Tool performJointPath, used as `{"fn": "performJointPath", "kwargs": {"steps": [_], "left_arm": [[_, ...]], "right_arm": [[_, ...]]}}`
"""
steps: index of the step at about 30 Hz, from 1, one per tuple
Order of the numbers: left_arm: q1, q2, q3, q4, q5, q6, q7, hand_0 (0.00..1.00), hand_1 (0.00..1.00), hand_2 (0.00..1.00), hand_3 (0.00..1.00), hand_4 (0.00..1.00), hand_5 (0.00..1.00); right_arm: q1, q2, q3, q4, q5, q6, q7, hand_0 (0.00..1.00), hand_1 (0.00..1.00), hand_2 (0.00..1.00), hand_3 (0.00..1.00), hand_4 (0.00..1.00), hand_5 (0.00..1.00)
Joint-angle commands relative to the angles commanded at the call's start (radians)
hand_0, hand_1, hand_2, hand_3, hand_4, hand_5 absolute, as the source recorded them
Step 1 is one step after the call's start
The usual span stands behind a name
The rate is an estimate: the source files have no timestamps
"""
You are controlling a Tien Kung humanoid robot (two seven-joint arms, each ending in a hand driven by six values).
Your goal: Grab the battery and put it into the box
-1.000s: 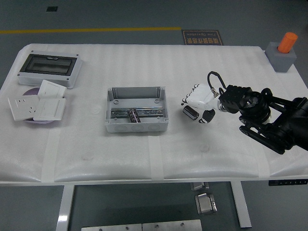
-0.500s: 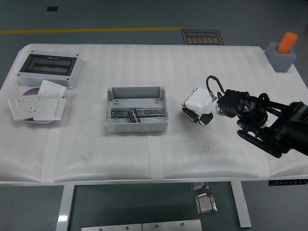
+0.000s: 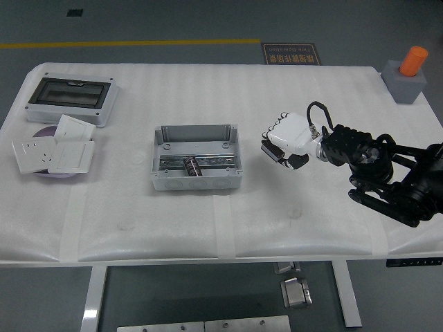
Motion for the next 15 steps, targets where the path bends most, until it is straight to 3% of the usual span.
{"fn": "performJointPath", "kwargs": {"steps": [4,7,15], "left_arm": [[0.005,-0.004,-0.002,0.000,0.001,-0.001,0.004,0.614,0.663,0.473,0.559,0.458,0.534],[0.008,-0.005,-0.007,0.000,0.004,-0.001,0.006,0.614,0.663,0.473,0.559,0.458,0.534],[0.009,-0.008,-0.011,0.000,0.005,-0.002,0.009,0.613,0.661,0.472,0.560,0.456,0.528]], "right_arm": [[-0.034,-0.016,0.055,0.077,0.017,-0.087,-0.070,0.849,0.704,0.741,0.715,0.568,0.156],[-0.066,-0.003,0.124,0.132,-0.012,-0.119,-0.096,0.849,0.704,0.741,0.715,0.568,0.156],[-0.151,0.111,0.321,0.193,-0.023,-0.166,-0.108,0.846,0.699,0.734,0.715,0.573,0.161]]}}
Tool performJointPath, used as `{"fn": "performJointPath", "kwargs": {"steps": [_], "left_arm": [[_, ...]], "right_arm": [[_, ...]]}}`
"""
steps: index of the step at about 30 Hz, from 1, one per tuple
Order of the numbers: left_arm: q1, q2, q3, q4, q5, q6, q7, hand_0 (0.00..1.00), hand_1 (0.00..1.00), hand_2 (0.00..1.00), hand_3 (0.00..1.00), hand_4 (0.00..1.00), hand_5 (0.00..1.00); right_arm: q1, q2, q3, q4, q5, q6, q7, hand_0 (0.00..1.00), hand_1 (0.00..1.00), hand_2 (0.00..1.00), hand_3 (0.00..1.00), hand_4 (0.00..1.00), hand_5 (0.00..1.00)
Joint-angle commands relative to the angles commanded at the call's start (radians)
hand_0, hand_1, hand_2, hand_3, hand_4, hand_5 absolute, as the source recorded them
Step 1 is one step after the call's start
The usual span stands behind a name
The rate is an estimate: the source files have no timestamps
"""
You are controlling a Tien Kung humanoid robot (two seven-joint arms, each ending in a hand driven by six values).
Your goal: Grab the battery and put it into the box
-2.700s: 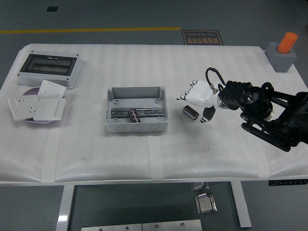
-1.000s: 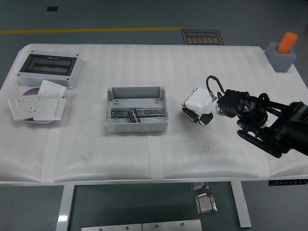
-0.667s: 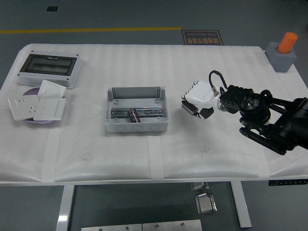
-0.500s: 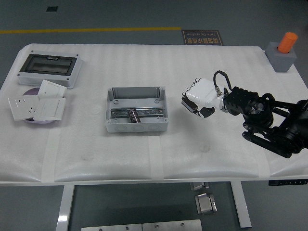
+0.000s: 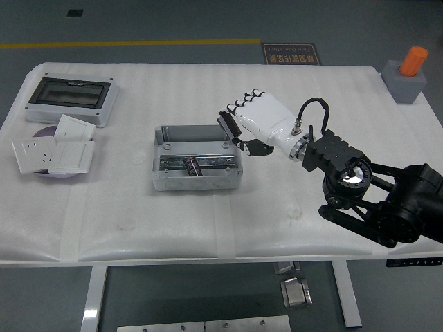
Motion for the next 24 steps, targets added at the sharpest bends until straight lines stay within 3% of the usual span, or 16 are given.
{"fn": "performJointPath", "kwargs": {"steps": [6,16,17,22,23,24], "left_arm": [[0.000,-0.001,-0.005,0.000,0.003,-0.002,0.003,0.613,0.660,0.472,0.560,0.457,0.528],[-0.001,-0.003,-0.025,0.000,0.020,-0.005,0.009,0.613,0.661,0.472,0.560,0.457,0.526],[-0.001,-0.003,-0.026,0.000,0.021,-0.005,0.010,0.613,0.661,0.472,0.559,0.457,0.526],[-0.001,-0.002,-0.025,0.000,0.021,-0.006,0.010,0.613,0.661,0.472,0.559,0.457,0.526],[-0.001,-0.002,-0.024,0.000,0.020,-0.006,0.009,0.613,0.661,0.472,0.559,0.458,0.526],[-0.001,-0.002,-0.023,0.000,0.019,-0.006,0.009,0.613,0.661,0.472,0.559,0.458,0.526]], "right_arm": [[-0.031,0.068,0.039,-0.051,0.124,-0.022,0.043,0.834,0.696,0.732,0.713,0.574,0.161],[-0.037,0.091,0.025,-0.120,0.197,0.022,0.052,0.836,0.695,0.732,0.719,0.600,0.173],[-0.037,0.092,0.024,-0.122,0.196,0.023,0.051,0.976,0.831,0.871,0.943,0.958,0.442],[-0.038,0.097,0.018,-0.129,0.198,0.026,0.049,0.976,0.831,0.871,0.943,0.958,0.442],[-0.039,0.098,0.017,-0.131,0.199,0.024,0.049,0.998,0.904,0.944,0.998,0.998,0.497],[-0.039,0.099,0.016,-0.132,0.199,0.024,0.049,0.998,0.904,0.944,0.998,0.998,0.497]]}}
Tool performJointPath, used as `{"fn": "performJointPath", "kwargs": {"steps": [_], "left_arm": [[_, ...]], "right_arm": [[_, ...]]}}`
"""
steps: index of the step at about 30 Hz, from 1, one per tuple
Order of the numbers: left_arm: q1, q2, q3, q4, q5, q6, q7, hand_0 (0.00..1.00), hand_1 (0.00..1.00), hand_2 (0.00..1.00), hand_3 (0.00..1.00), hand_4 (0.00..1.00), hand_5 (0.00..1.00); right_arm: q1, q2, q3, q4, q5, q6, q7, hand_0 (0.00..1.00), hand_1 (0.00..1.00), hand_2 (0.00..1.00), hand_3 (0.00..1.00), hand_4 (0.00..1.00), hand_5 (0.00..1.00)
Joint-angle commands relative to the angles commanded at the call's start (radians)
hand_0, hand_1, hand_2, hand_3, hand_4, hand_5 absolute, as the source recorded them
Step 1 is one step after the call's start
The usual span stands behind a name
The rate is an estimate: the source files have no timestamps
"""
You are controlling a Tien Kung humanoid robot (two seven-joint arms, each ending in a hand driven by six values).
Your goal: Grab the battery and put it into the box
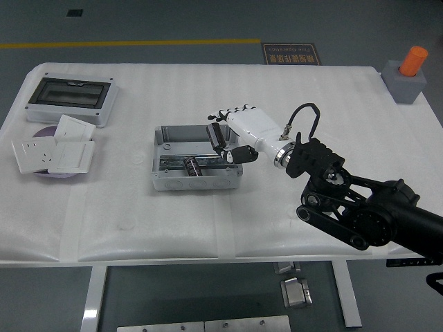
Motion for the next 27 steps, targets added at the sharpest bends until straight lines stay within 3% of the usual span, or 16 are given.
{"fn": "performJointPath", "kwargs": {"steps": [10,22,27], "left_arm": [[0.006,0.001,-0.006,0.000,0.004,-0.002,0.005,0.613,0.661,0.472,0.558,0.458,0.525],[0.041,0.003,-0.021,0.000,0.005,-0.005,0.027,0.613,0.661,0.471,0.556,0.458,0.521],[0.047,0.005,-0.057,0.000,0.037,-0.008,0.042,0.613,0.661,0.470,0.557,0.458,0.520]], "right_arm": [[-0.017,-0.014,0.041,0.028,0.017,-0.011,0.005,0.998,0.924,0.963,0.998,0.998,0.524],[-0.132,-0.150,0.272,0.152,0.020,-0.015,0.013,0.998,0.926,0.957,0.998,0.998,0.537],[-0.215,-0.178,0.396,0.175,0.056,-0.025,0.034,0.998,0.908,0.940,0.998,0.998,0.539]]}}
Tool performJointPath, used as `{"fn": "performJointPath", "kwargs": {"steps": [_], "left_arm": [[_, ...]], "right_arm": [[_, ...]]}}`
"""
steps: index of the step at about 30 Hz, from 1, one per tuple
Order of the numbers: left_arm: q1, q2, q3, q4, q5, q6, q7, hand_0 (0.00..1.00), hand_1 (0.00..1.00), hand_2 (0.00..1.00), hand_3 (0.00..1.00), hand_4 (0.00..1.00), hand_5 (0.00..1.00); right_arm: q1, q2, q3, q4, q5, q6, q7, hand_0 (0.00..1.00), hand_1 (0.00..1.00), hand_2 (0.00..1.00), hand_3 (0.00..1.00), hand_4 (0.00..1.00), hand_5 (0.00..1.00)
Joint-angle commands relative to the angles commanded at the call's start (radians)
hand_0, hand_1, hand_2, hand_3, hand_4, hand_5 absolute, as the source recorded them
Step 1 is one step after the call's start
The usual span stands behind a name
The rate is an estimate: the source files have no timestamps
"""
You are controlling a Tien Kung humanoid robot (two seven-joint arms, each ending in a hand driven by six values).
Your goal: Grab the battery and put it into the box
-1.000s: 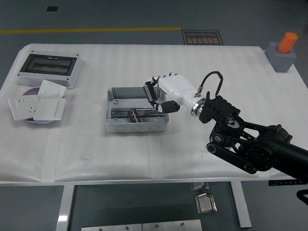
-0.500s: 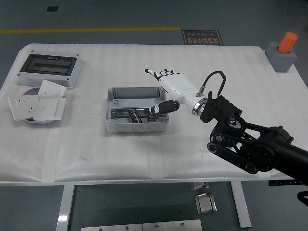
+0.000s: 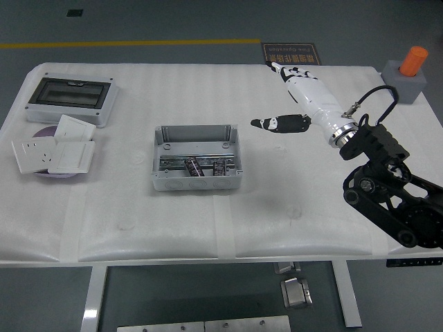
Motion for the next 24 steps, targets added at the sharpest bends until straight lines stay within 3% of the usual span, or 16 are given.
{"fn": "performJointPath", "kwargs": {"steps": [5,15,24], "left_arm": [[0.005,-0.002,0.008,0.000,-0.011,0.001,0.005,0.613,0.661,0.471,0.557,0.458,0.519],[0.012,-0.006,0.011,0.000,-0.019,0.002,0.005,0.613,0.661,0.470,0.560,0.453,0.516],[0.009,-0.009,0.011,0.000,-0.027,0.003,0.006,0.615,0.661,0.471,0.560,0.453,0.516]], "right_arm": [[-0.083,-0.002,0.137,-0.006,0.058,-0.016,0.030,0.998,0.901,0.931,0.998,0.998,0.535],[-0.159,-0.020,0.370,-0.017,0.083,-0.029,0.049,0.998,0.874,0.903,0.997,0.998,0.527],[-0.198,-0.024,0.493,-0.007,0.083,-0.037,0.056,0.998,0.856,0.892,0.996,0.998,0.527]]}}
